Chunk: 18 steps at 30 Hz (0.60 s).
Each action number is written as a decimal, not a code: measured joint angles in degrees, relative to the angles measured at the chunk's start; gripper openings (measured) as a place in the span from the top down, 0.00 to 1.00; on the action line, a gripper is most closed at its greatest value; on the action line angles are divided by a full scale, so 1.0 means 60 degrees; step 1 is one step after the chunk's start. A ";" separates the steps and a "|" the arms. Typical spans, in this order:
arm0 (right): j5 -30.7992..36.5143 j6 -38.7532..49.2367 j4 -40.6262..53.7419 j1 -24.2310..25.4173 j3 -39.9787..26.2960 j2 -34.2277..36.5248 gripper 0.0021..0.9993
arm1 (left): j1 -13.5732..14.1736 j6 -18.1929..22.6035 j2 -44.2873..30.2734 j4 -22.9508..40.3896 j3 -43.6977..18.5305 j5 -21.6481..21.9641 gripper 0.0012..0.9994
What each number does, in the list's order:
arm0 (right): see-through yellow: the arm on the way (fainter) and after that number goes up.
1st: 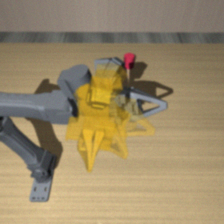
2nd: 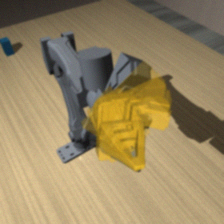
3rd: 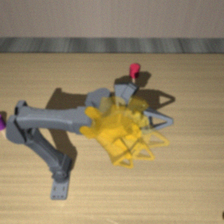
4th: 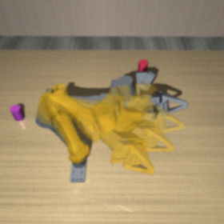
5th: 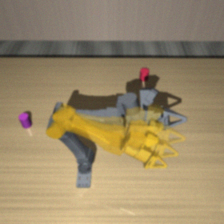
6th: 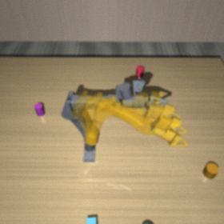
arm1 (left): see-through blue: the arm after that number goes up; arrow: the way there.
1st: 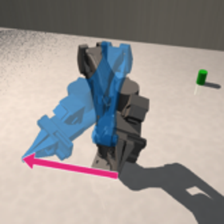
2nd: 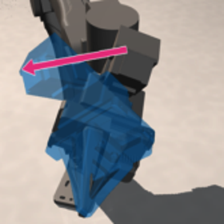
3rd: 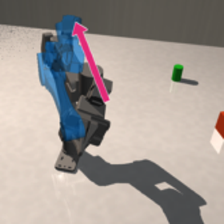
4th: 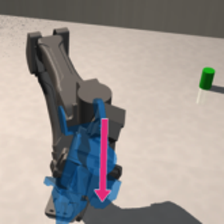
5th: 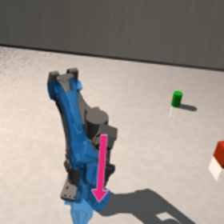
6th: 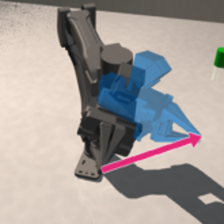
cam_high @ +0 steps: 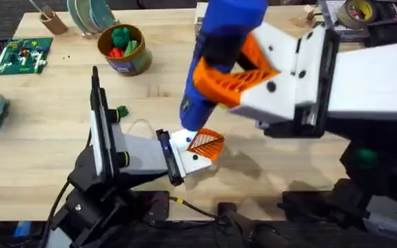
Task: Pick up the gripper from the table and insert it into the empty holder that is missing its gripper. Then pick up a screw, insert it into the mounting hole, and use the screwdriver to tighten it. Finally, clean up the table by picking up the vegetable and placing it into the bucket.
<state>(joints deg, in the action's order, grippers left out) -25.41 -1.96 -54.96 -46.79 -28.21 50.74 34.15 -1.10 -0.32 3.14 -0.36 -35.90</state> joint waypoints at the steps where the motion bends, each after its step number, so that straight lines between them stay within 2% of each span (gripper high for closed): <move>1: -0.0007 0.0000 0.0063 -0.0070 0.0000 0.0000 0.97 | 0.0000 0.0000 0.0000 0.0000 0.0000 0.0000 1.00; 11: -0.0058 -0.0029 0.0519 -0.0159 0.0000 0.0003 0.97 | 0.0000 0.0000 0.0000 0.0000 0.0000 0.0025 1.00; 18: -0.0058 -0.0029 0.0254 -0.0160 0.0000 0.0392 0.97 | 0.0000 0.0000 0.0000 0.0000 0.0000 0.0025 1.00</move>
<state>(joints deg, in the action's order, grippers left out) -25.76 -2.13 -53.43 -47.75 -28.21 53.09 34.15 -1.10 -0.32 3.14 -0.36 -35.75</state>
